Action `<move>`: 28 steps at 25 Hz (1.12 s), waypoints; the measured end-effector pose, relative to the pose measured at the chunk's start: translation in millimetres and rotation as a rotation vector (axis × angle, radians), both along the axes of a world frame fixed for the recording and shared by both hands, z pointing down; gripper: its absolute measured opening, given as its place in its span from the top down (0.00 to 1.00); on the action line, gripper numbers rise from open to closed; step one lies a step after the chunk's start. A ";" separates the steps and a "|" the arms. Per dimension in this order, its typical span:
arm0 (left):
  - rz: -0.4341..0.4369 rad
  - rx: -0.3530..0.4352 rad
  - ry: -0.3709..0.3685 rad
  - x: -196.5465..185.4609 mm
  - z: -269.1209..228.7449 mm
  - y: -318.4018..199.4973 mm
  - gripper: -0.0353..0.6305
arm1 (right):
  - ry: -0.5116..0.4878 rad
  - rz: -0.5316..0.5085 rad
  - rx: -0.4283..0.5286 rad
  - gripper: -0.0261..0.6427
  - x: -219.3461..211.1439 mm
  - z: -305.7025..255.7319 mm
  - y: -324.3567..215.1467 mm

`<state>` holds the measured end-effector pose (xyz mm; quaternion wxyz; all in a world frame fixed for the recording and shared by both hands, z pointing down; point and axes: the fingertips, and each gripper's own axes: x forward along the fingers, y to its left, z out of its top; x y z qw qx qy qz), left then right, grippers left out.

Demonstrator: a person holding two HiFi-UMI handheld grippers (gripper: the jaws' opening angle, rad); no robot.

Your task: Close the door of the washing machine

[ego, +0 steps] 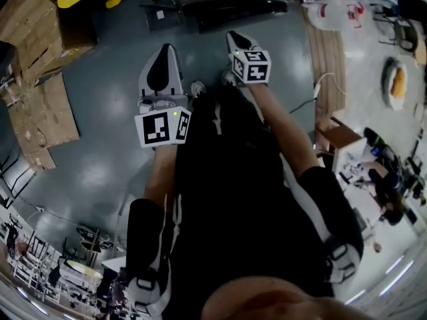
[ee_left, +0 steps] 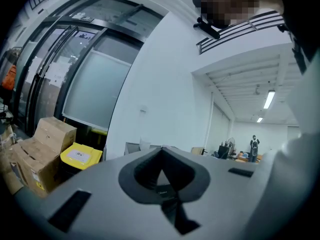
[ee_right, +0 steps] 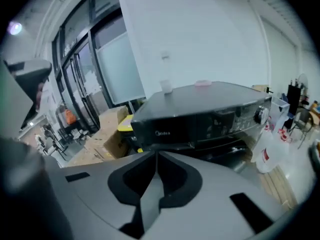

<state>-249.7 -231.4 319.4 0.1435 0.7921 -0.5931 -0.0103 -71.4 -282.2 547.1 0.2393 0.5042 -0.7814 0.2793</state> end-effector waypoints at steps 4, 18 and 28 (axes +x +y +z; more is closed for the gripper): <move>0.001 0.032 -0.004 9.8 -28.7 0.3 0.94 | -0.086 0.006 0.079 0.94 12.2 -80.2 -0.3; -0.055 0.114 -0.014 73.8 -100.1 28.7 0.94 | -0.233 -0.029 0.398 0.95 64.1 -287.4 39.9; -0.051 0.134 -0.029 91.9 -103.0 35.0 0.94 | -0.238 -0.099 0.414 0.95 66.4 -294.1 58.2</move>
